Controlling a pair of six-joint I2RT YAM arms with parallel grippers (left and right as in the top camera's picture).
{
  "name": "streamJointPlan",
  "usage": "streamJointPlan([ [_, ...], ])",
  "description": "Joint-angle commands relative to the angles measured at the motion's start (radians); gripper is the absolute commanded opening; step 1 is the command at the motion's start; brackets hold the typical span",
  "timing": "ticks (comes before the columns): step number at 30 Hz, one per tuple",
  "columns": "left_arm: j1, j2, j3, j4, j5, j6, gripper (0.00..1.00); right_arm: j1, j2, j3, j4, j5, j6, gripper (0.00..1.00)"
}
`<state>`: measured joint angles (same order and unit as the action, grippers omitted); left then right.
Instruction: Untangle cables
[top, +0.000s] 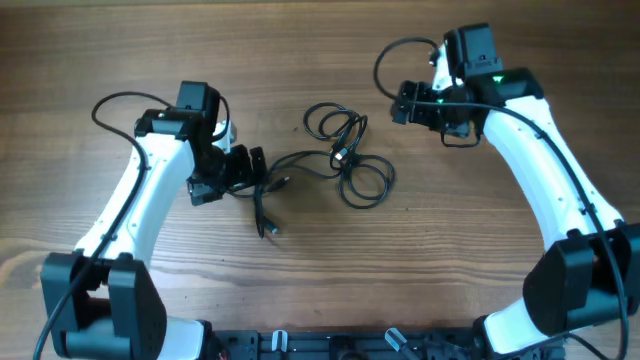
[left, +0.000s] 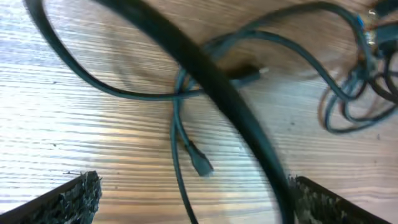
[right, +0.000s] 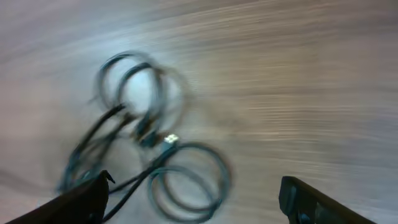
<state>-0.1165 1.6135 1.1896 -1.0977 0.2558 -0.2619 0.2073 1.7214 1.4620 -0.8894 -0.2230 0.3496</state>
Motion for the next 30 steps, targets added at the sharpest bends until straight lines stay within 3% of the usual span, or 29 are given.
streamJointPlan([
  [1, -0.009, -0.018, 0.12, -0.101, -0.005, 0.039, 1.0, 0.089, -0.068, 0.087, 0.0, -0.208, -0.138, 0.91],
  [2, -0.009, -0.018, 0.176, -0.146, -0.026, 0.037, 1.0, 0.121, -0.08, 0.09, 0.016, -0.23, -0.131, 0.92],
  [4, 0.004, -0.019, 0.318, -0.223, -0.186, -0.079, 1.0, 0.195, -0.077, 0.089, 0.02, -0.249, -0.096, 0.91],
  [5, 0.029, -0.026, 0.389, -0.233, -0.299, -0.161, 1.0, 0.253, -0.07, 0.088, 0.021, -0.246, -0.087, 0.92],
  [7, 0.088, -0.051, 0.423, -0.187, -0.359, -0.217, 1.0, 0.333, -0.058, 0.088, 0.04, -0.222, -0.053, 0.92],
  [12, 0.294, -0.06, 0.411, -0.115, -0.353, -0.278, 1.0, 0.511, 0.037, 0.084, 0.151, -0.115, 0.152, 0.89],
  [15, 0.374, -0.053, 0.365, -0.109, -0.275, -0.278, 1.0, 0.587, 0.141, 0.084, 0.206, -0.079, 0.232, 0.83],
  [21, 0.374, -0.054, 0.209, -0.053, -0.219, -0.278, 1.0, 0.649, 0.282, 0.084, 0.25, 0.146, 0.315, 0.8],
  [24, 0.37, -0.054, 0.149, -0.014, -0.166, -0.278, 1.0, 0.624, 0.354, 0.084, 0.325, 0.174, 0.342, 0.72],
  [30, 0.293, -0.054, 0.03, 0.101, -0.159, -0.278, 1.0, 0.603, 0.431, 0.084, 0.404, 0.264, 0.417, 0.72],
])
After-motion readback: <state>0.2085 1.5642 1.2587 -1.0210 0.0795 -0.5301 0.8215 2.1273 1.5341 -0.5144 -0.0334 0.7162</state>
